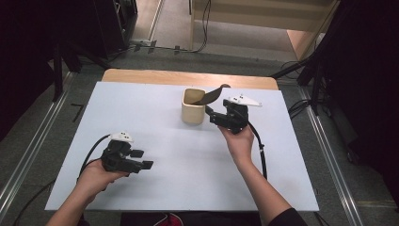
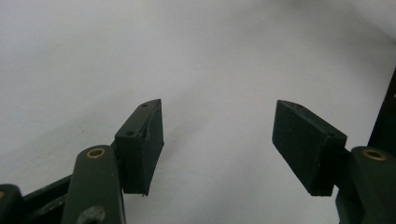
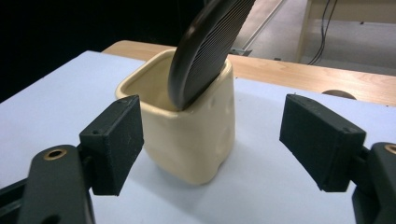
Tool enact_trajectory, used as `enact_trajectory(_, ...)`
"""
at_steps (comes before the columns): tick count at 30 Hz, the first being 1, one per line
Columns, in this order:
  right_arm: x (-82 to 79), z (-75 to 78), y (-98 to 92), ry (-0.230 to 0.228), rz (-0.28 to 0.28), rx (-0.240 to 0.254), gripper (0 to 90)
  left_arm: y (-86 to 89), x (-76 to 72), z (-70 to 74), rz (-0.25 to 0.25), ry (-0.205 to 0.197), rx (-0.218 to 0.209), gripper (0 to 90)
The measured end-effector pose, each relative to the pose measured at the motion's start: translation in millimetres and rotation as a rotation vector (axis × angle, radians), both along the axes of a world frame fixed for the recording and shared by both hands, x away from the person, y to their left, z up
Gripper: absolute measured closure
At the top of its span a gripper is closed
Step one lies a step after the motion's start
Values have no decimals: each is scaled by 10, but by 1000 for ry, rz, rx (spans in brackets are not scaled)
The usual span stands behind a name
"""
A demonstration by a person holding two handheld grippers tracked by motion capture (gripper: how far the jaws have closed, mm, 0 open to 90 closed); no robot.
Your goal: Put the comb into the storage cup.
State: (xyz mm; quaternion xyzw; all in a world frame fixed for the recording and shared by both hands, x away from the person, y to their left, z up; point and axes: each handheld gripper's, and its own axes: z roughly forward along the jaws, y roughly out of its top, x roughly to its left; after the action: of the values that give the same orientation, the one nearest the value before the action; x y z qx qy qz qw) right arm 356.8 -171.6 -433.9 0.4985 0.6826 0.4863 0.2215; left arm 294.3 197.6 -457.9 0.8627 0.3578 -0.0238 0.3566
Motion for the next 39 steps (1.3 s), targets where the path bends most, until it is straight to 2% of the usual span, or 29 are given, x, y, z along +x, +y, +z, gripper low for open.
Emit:
enact_trajectory(4,-48,-11,-34,6,15,-23,195,0,-1,1,1,0,0,348)
enact_trajectory(9,-102,-30,-90,16,29,-26,196,0,0,-1,1,0,-1,348)
enact_trajectory(17,-192,-66,-131,28,45,-70,196,3,1,1,4,2,0,348)
enact_trajectory(21,-234,-93,-148,12,54,-108,196,5,0,3,5,0,-1,348)
enact_trajectory(26,-292,-125,-176,1,66,-131,196,9,2,4,5,0,-1,348)
enact_trajectory(34,-391,-170,-220,-12,81,-149,194,9,2,3,6,0,-1,349)
enact_trajectory(39,-447,-206,-246,-2,92,-154,193,12,3,2,7,-2,-2,348)
